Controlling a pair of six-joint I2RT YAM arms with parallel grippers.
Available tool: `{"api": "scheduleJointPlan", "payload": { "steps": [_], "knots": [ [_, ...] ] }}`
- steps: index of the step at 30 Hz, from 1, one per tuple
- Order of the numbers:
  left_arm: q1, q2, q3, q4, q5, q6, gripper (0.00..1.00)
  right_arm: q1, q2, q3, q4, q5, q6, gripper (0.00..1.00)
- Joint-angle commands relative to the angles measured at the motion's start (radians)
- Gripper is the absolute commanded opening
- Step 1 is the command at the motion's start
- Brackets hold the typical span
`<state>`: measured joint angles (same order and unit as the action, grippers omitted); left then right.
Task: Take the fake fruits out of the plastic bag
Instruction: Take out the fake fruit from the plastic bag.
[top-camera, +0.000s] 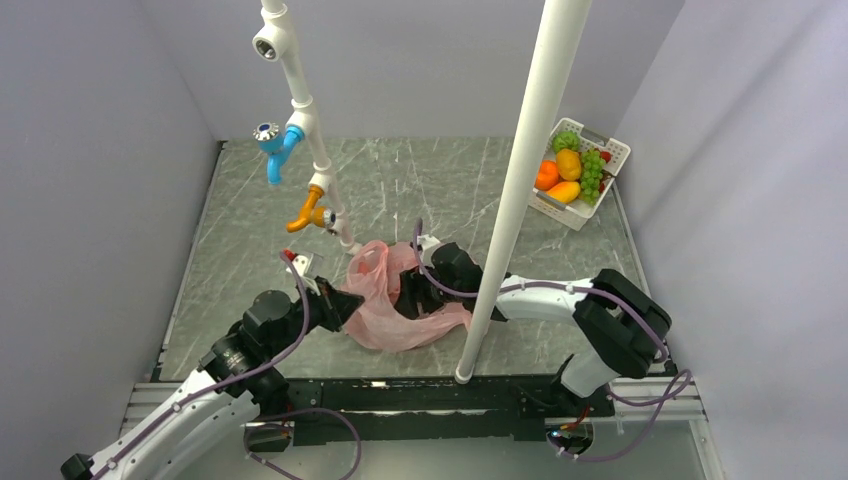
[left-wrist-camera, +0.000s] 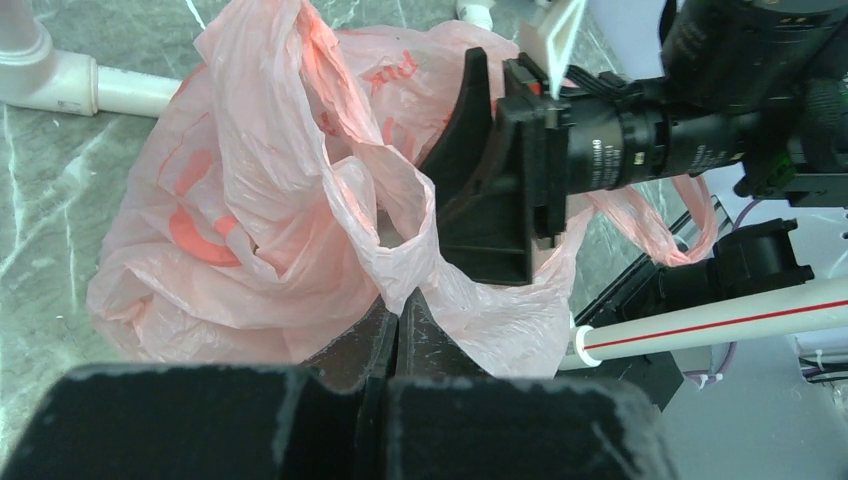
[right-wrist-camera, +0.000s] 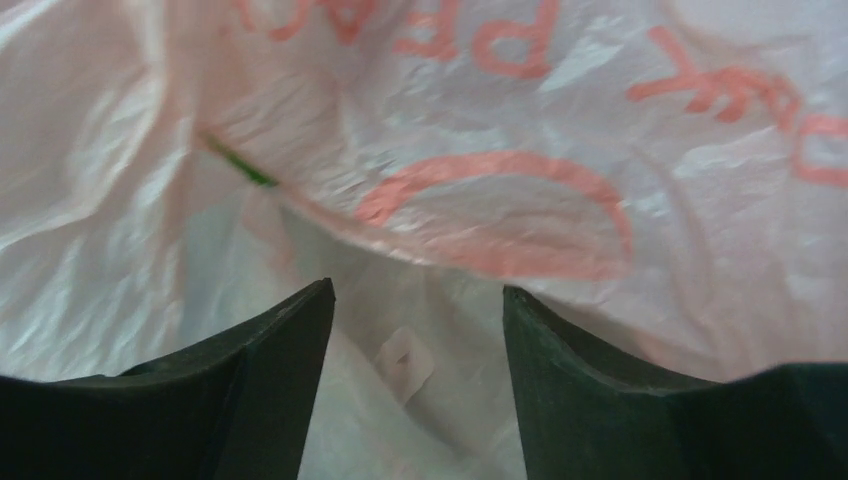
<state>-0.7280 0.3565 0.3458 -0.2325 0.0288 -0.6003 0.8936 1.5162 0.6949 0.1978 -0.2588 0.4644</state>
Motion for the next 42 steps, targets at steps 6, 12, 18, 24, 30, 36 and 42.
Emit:
{"api": "scheduleJointPlan", "payload": {
  "steps": [6,12,18,24,30,36,42],
  "knots": [
    [-0.004,-0.039,0.018,-0.130,-0.167,-0.070,0.00,0.022,0.057,0.077,0.154,0.312,-0.027,0.87],
    [-0.005,-0.026,0.027,-0.363,-0.281,-0.187,0.00,0.044,0.097,0.075,0.256,0.303,-0.025,0.99],
    [-0.004,-0.016,-0.003,-0.328,-0.240,-0.205,0.00,0.043,0.179,0.137,0.312,0.345,-0.061,0.99],
    [-0.004,-0.048,0.043,-0.319,-0.224,-0.164,0.00,0.044,0.247,0.207,0.371,0.314,-0.125,0.99],
    [-0.006,0.011,0.119,-0.316,-0.248,-0.104,0.00,0.045,0.333,0.273,0.415,0.176,-0.112,0.96],
    [-0.005,0.081,0.162,-0.333,-0.271,-0.099,0.00,0.053,0.402,0.330,0.426,0.136,-0.050,0.99],
    [-0.004,0.031,0.136,-0.379,-0.288,-0.133,0.00,0.060,0.448,0.366,0.412,0.150,-0.040,0.99]
  ]
}}
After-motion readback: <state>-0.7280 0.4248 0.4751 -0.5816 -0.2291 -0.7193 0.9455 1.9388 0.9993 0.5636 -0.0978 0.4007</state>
